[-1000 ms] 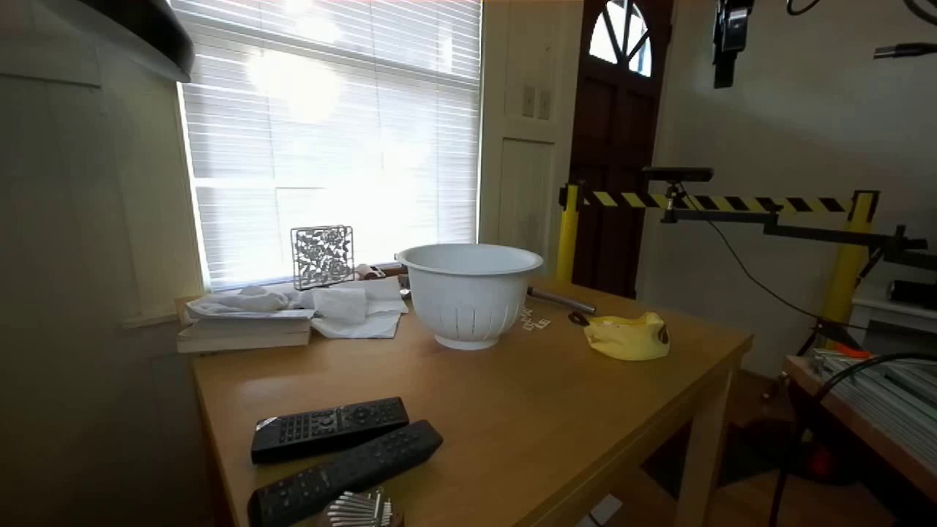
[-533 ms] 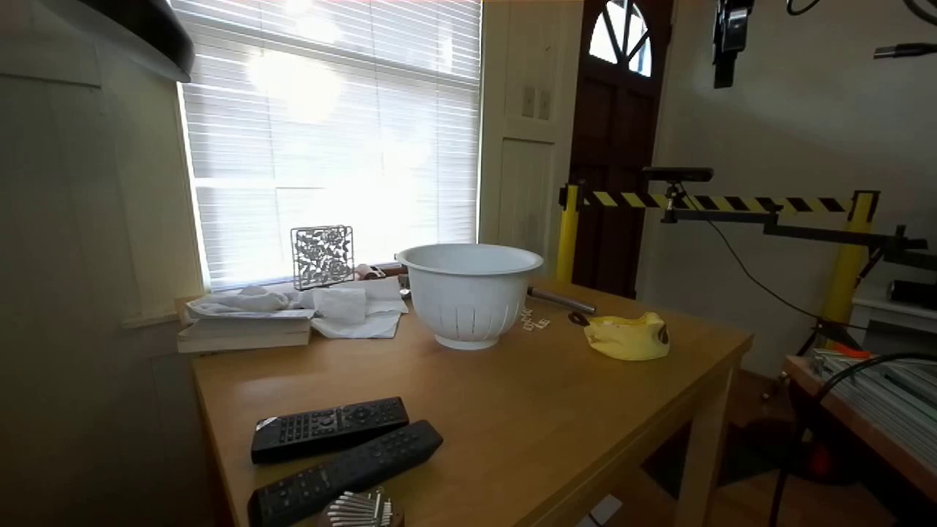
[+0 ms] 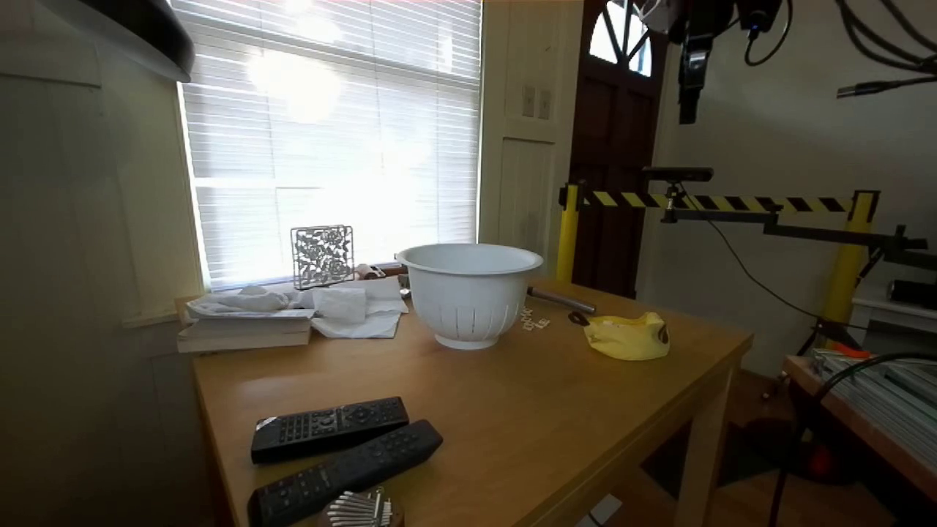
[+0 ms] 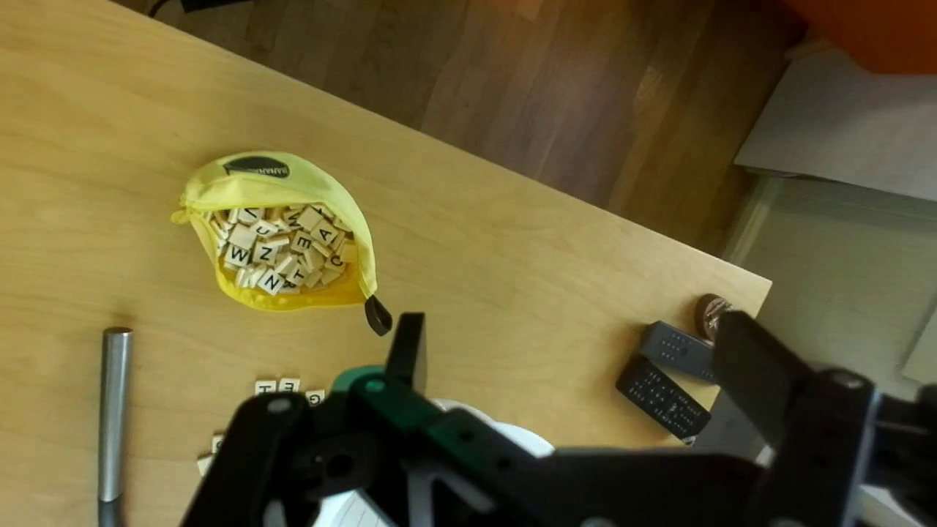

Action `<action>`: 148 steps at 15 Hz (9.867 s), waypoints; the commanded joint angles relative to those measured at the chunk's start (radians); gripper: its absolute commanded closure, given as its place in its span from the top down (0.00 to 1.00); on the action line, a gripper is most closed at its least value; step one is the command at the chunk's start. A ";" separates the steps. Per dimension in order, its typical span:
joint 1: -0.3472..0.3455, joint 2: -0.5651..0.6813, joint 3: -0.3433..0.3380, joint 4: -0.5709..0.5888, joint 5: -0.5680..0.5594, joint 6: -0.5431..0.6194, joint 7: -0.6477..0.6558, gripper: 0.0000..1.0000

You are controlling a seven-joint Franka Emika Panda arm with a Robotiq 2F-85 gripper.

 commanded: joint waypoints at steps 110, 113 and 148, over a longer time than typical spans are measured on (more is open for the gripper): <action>-0.792 1.270 0.440 0.623 0.539 0.285 -0.677 0.04; -0.789 1.254 0.440 0.610 0.548 0.284 -0.671 0.06; -0.662 1.157 0.361 0.563 0.397 0.574 -1.081 1.00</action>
